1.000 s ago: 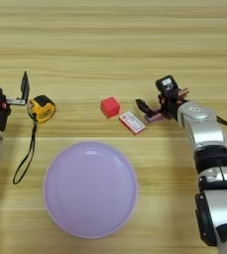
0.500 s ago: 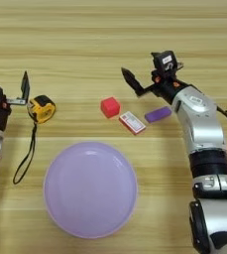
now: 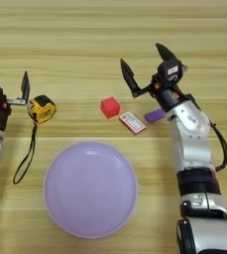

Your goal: Move the objects on the table

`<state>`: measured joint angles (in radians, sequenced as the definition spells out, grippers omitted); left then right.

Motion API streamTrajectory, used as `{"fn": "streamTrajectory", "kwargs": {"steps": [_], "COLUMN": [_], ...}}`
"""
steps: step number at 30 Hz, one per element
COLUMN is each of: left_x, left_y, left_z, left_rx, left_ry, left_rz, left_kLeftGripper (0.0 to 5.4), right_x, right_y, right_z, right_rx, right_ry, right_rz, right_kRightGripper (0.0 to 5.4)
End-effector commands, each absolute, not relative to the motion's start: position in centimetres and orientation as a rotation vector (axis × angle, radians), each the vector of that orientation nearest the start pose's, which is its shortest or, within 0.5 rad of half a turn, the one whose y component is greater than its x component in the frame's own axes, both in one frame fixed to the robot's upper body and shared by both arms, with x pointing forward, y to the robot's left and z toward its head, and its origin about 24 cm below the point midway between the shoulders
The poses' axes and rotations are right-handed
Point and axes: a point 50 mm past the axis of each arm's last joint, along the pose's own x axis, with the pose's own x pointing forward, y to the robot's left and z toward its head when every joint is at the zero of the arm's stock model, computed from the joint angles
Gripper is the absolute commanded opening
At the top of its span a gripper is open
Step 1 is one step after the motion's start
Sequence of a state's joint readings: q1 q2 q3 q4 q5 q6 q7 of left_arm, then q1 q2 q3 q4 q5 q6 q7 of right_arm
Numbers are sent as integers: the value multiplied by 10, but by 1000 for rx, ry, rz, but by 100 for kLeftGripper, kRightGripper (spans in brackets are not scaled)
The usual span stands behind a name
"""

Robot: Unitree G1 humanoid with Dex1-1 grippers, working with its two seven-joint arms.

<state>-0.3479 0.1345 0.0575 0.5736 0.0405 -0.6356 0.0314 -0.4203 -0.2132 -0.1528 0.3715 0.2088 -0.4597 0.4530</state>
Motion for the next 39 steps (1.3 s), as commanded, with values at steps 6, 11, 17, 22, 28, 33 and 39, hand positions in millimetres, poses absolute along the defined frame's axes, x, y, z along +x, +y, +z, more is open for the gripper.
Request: {"fn": "streamTrajectory", "kwargs": {"steps": [6, 11, 17, 22, 28, 33, 39], "left_x": [307, 306, 305, 305, 306, 306, 309], "left_y": [172, 173, 173, 170, 163, 155, 152], "left_z": [69, 68, 67, 63, 52, 42, 35], "left_rx": [172, 177, 187, 176, 142, 72, 18], "left_ry": [-410, -408, -404, -379, -289, -197, -78], "left_rz": [-19, -23, -35, -58, -119, -207, -318], "left_kLeftGripper": [540, 540, 540, 540, 540, 540, 540], "right_x": [310, 315, 316, 319, 321, 322, 324], "right_y": [-193, -202, -210, -215, -216, -217, -220], "right_z": [106, 93, 85, 85, 82, 81, 80], "right_rx": [-195, -191, -172, -162, -149, -138, -106], "right_ry": [-596, -560, -541, -534, -513, -501, -481], "right_rz": [149, 80, 33, -5, -12, -22, -39], "right_kRightGripper": [537, 537, 537, 537, 537, 537, 537]}}
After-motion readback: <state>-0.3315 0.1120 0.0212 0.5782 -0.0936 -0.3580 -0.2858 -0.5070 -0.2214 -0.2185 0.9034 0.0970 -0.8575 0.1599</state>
